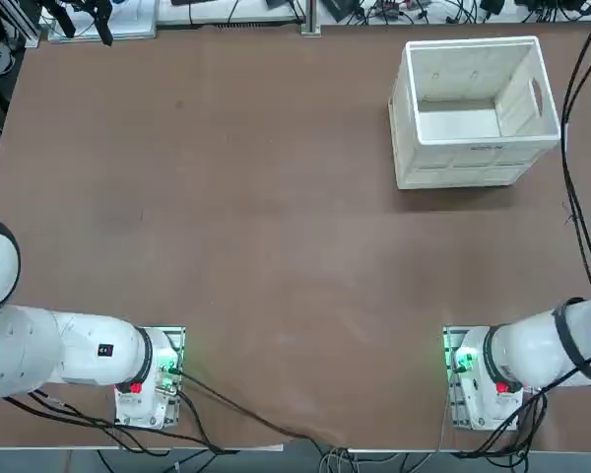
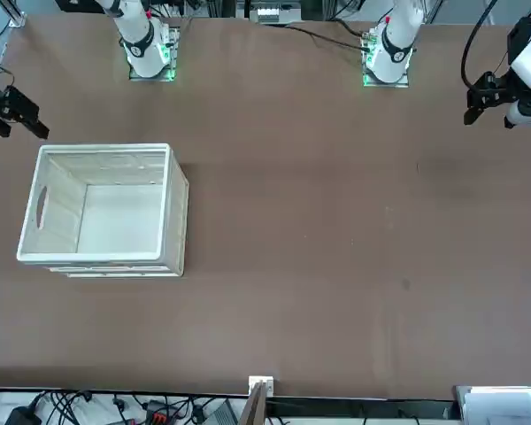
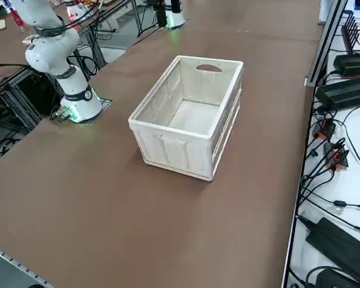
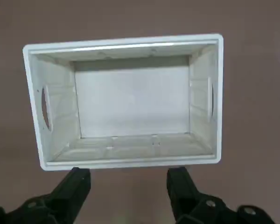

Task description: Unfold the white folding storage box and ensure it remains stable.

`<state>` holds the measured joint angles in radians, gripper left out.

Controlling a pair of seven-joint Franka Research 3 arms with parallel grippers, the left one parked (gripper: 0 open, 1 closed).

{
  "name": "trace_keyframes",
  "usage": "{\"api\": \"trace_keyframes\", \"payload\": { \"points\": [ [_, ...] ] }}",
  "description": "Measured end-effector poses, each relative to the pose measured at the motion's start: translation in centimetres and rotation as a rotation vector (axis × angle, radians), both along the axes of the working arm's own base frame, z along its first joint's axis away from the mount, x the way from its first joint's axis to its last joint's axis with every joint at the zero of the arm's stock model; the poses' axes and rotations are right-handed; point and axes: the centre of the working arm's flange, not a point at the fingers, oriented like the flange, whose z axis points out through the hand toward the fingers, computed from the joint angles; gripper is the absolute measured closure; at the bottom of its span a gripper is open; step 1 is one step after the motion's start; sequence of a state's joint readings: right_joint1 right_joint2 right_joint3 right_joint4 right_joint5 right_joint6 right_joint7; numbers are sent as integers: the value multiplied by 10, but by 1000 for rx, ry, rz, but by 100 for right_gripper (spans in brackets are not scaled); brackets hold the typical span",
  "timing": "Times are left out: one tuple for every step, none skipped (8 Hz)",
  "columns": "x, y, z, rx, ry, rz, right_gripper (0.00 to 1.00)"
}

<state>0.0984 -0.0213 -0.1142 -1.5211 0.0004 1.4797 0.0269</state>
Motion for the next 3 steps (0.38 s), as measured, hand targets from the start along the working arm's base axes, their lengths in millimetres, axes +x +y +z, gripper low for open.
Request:
{"api": "trace_keyframes", "payload": {
  "points": [
    [-11, -1, -4, 3, 6, 2, 0],
    [-20, 3, -7, 2, 5, 10, 0],
    [-26, 13, -7, 0, 2, 27, 0]
  ]
}}
